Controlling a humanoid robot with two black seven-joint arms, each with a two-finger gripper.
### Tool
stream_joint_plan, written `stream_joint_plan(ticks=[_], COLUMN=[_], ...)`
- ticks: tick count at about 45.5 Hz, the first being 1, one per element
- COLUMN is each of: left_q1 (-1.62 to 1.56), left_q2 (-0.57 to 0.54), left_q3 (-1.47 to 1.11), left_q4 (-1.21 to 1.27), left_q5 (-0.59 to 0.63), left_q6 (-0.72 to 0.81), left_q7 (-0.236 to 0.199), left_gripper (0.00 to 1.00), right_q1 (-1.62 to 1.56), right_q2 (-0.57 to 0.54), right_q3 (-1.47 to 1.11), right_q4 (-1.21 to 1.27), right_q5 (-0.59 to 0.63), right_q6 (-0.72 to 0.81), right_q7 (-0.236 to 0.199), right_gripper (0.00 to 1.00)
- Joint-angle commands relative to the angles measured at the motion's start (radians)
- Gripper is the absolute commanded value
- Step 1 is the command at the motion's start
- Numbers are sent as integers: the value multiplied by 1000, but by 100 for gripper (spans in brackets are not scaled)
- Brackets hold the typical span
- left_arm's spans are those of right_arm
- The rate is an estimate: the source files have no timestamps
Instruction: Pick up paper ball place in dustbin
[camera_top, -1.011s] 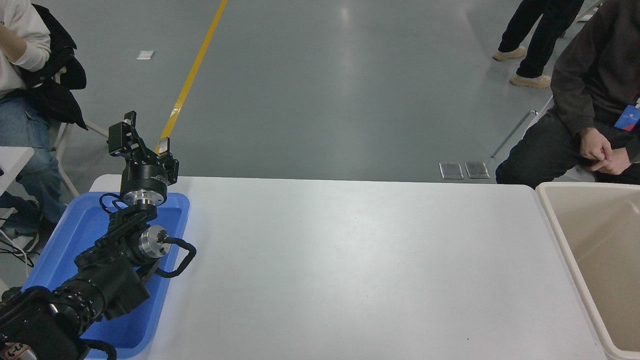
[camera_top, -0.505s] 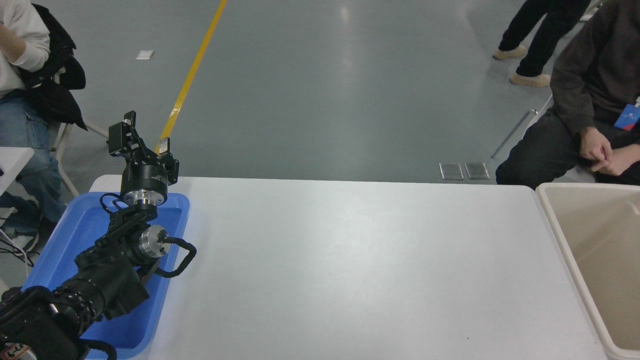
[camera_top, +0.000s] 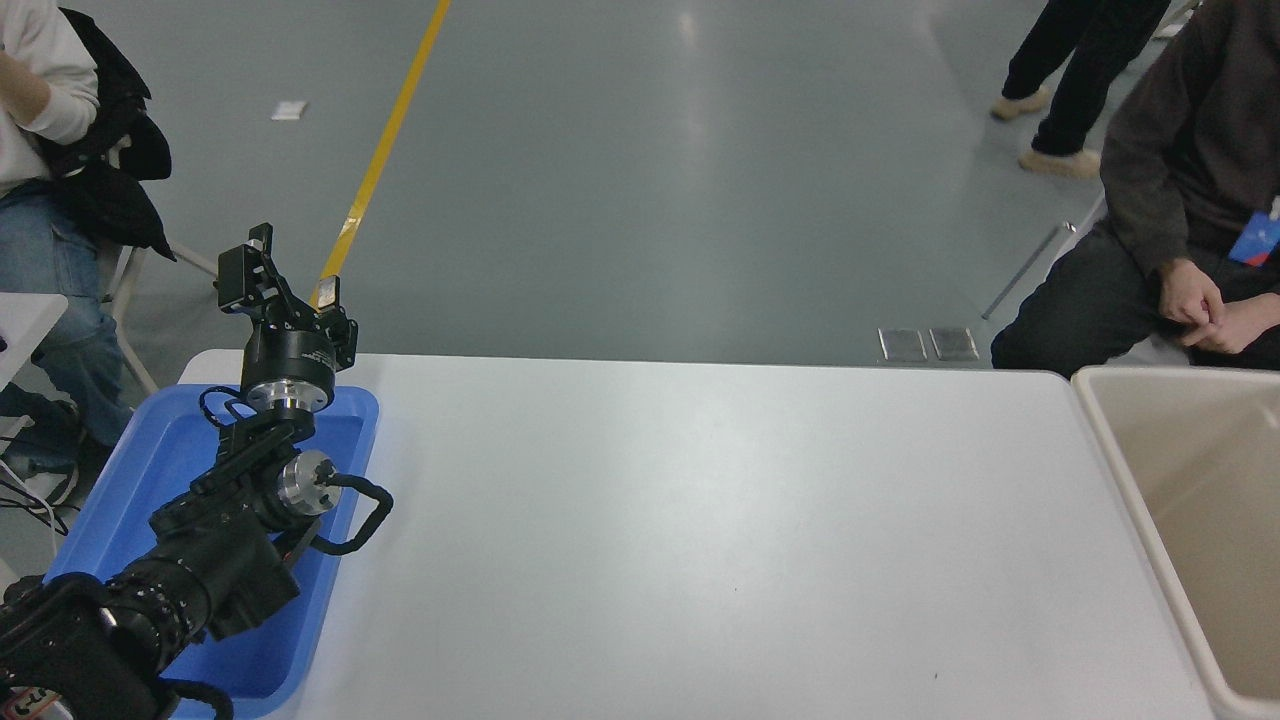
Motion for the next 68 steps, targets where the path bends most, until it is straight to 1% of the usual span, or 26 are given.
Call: stream_joint_plan(ticks=[1, 7, 14, 22, 23, 24, 26, 27, 29, 46, 56, 62, 68], left_q1=[0, 0, 0, 0, 0, 0, 0, 0, 0, 0, 0, 0, 0], left_q2=[2, 2, 2, 2, 2, 2, 2, 2, 2, 2, 3, 3, 3], left_q3=[0, 0, 0, 0, 0, 0, 0, 0, 0, 0, 0, 0, 1], left_q4=[0, 0, 0, 0, 0, 0, 0, 0, 0, 0, 0, 0, 0], left_q5=[0, 0, 0, 0, 0, 0, 0, 0, 0, 0, 0, 0, 0], left_q6=[0, 0, 0, 0, 0, 0, 0, 0, 0, 0, 0, 0, 0], left_q7=[0, 0, 0, 0, 0, 0, 0, 0, 0, 0, 0, 0, 0], left_gripper=[100, 100, 100, 100, 100, 100, 100, 100, 100, 100, 100, 100, 100], right_q1=[-346, -441, -478, -487, -487, -487, -485, -485, -485, -488, -479, -461, -470], right_q2=[136, 198, 254, 283, 283, 284, 283, 283, 280, 266, 268, 269, 268], right_q3=[231, 294, 318, 320, 320, 320, 320, 323, 328, 398, 545, 705, 1004], right_q4=[-211, -289, -326, -355, -357, -357, -358, -360, -360, -361, -349, -315, -179], right_q5=[17, 74, 101, 135, 138, 140, 144, 150, 158, 163, 193, 224, 304], right_q6=[-193, -230, -271, -279, -281, -282, -285, -285, -279, -282, -297, -320, -319], right_q7=[0, 0, -1, -1, -1, -1, -1, 0, -1, 0, 2, 2, 0], right_gripper=[0, 0, 0, 0, 1, 13, 49, 65, 100, 100, 100, 100, 100])
